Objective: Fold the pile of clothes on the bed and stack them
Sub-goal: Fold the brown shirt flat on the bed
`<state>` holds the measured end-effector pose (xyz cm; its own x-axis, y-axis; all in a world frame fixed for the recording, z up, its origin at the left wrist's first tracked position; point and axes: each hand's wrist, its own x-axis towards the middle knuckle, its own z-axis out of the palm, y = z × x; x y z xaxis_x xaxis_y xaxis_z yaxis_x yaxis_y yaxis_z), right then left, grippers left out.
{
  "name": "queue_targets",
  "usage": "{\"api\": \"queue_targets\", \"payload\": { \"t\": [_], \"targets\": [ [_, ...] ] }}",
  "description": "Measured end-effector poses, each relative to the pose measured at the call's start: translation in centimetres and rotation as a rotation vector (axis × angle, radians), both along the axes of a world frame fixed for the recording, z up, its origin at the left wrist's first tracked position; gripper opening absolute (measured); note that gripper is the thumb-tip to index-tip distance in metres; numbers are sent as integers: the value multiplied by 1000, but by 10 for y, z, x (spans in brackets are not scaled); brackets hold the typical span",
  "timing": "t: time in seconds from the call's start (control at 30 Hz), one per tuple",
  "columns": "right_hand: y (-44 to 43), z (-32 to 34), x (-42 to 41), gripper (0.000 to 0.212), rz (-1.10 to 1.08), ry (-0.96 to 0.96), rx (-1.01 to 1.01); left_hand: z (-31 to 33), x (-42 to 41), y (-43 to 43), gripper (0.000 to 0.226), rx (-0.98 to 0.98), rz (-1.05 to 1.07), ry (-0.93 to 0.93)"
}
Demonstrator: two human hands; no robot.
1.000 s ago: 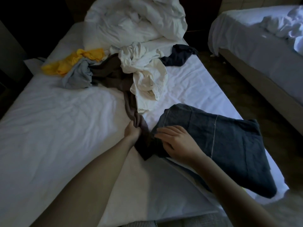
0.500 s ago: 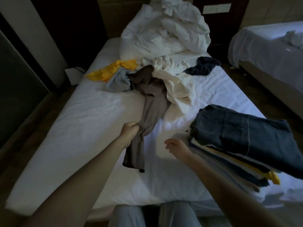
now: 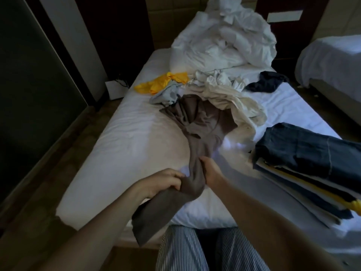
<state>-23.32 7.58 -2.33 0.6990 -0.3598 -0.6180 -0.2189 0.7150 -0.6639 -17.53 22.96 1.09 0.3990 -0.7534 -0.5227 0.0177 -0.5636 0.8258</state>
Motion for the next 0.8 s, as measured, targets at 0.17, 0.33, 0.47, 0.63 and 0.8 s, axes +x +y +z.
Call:
{"api": "queue_targets", "payload": {
  "t": [0.17, 0.33, 0.47, 0.63, 0.8],
  "targets": [
    [-27, 6, -17, 33, 61, 61, -277, -6, 8, -24, 30, -126, 370, 75],
    [-46, 34, -73, 21, 753, 95, -872, -13, 4, -61, 19, -4, 500, 320],
    [-39, 53, -101, 17, 1457, 139, -919, -37, -17, -96, 77, -28, 636, 362],
    [-36, 14, -125, 7, 1552, 271, -674, -74, -41, -95, 50, 328, 370, -207],
    [-48, -35, -129, 18, 893, 337, -568, -53, -30, -68, 19, 529, 169, -274]
  ]
}}
